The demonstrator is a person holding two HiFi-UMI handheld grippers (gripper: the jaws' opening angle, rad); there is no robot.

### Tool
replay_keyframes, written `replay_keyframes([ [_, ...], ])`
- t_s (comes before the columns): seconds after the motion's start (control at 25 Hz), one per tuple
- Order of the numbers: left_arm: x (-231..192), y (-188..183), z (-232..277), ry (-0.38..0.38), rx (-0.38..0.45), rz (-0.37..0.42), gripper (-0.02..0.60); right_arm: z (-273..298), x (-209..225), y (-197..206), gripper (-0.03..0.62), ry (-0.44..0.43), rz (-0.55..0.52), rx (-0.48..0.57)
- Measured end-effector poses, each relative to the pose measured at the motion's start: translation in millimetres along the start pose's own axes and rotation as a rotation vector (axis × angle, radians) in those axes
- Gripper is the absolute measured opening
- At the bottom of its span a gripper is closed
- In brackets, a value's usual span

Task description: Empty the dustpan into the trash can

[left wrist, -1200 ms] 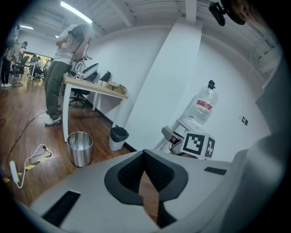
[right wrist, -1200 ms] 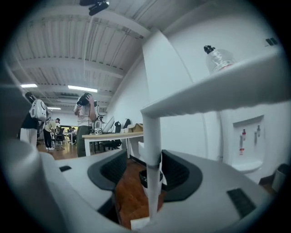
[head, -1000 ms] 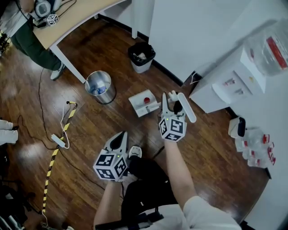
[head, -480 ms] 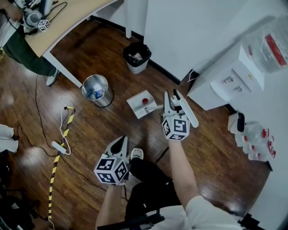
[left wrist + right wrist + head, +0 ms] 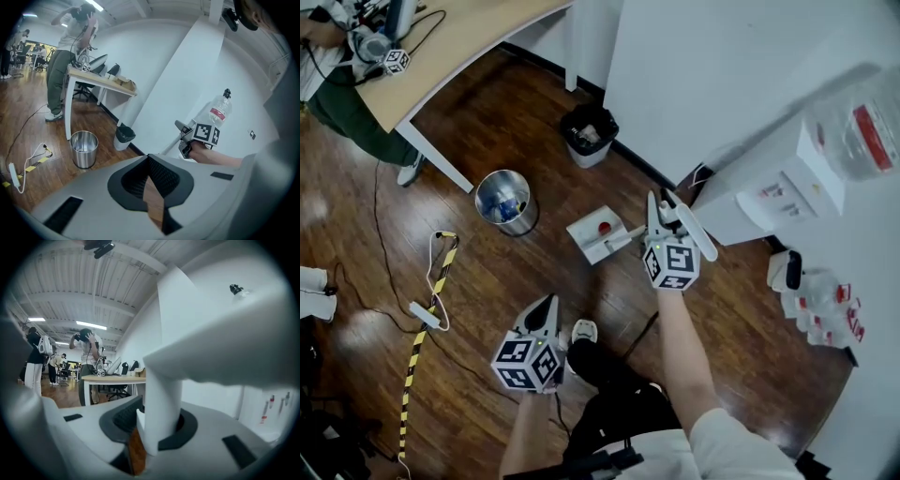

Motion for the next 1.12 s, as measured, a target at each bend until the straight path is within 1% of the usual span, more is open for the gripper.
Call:
replay_keyframes([
  [0.12, -2, -28, -7, -0.002, -0.002, -0.005, -0.004, 10, -12, -26, 0.105, -0.019, -0.001, -0.014],
  [0.24, -8, -61, -22, -0.006, -0.001, 0.0, -0.003, 22, -34, -64, 0.099, -0.056, -0.002, -0.028],
  [0.44, -28, -107, -58, -0.058, 0.029, -0.024, -0.005, 39, -87, -130, 0.087, -0.155, 0.012, -0.039],
  [0.56, -42, -122, -79, -0.087, 0.042, -0.026, -0.003, 33, -119, -170, 0.087, -0.263, 0.013, -0.056],
  [0.72, -69, -129, -111, -0.147, 0.082, -0.072, -0.003, 14, -165, -225, 0.087, -0.468, -0.016, -0.062],
  [0.92, -103, -136, -148, -0.207, 0.118, -0.104, -0.003, 25, -230, -294, 0.086, -0.666, -0.06, 0.036],
  [1.04, -124, -143, -167, -0.212, 0.137, -0.109, -0.003, 37, -272, -317, 0.084, -0.759, -0.051, 0.096],
  [1.12, -136, -149, -172, -0.199, 0.147, -0.116, -0.004, 44, -295, -323, 0.084, -0.776, -0.081, 0.114],
])
Point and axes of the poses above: the fingertips, and each gripper's own axes: z forward along the fingers, x to its right, y out of its underside, the point moved 7 cm from there along -z, backward along the fingers, and after that the axes turned 13 degrees about z, right-handed, at the moved point
